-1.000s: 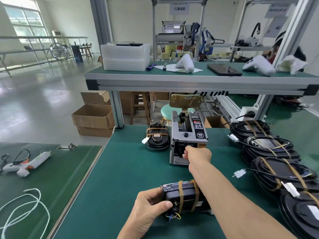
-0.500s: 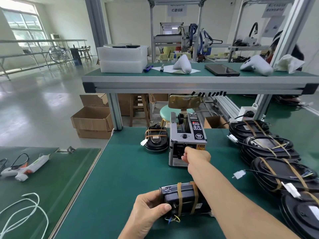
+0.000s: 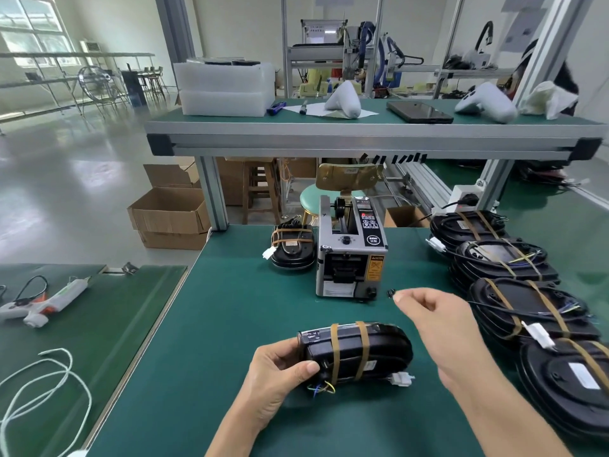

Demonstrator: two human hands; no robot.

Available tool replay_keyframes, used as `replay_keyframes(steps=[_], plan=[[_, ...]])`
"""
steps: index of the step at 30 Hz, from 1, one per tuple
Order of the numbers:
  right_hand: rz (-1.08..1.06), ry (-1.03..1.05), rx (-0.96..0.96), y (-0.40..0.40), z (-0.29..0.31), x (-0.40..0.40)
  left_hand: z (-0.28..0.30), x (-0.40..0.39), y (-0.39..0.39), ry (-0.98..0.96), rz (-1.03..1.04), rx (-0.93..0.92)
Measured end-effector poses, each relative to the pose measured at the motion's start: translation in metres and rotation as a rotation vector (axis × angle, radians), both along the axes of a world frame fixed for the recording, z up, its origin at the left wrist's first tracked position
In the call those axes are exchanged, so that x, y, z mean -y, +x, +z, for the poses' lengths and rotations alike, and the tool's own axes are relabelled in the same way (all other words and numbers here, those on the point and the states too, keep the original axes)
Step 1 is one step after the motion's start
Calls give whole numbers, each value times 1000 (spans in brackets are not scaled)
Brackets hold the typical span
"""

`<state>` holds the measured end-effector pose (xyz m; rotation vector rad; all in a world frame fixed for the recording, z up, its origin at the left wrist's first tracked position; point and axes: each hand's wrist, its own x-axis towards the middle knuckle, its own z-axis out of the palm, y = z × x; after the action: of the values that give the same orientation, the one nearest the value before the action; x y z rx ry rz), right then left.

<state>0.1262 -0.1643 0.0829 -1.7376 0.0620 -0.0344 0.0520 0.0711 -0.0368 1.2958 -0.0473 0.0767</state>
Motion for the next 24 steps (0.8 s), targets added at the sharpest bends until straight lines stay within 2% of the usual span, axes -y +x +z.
replay_keyframes(steps=[8,16,24], plan=[[34,149,-90,-33,-37,14,-4,0,0,52,33,1],[-12,79,-63,-33,-42,-5,-6,-1,1,67,38,-5],[-105,-76,-20,-34,-41,-15,-4,1,0,54,33,-3]])
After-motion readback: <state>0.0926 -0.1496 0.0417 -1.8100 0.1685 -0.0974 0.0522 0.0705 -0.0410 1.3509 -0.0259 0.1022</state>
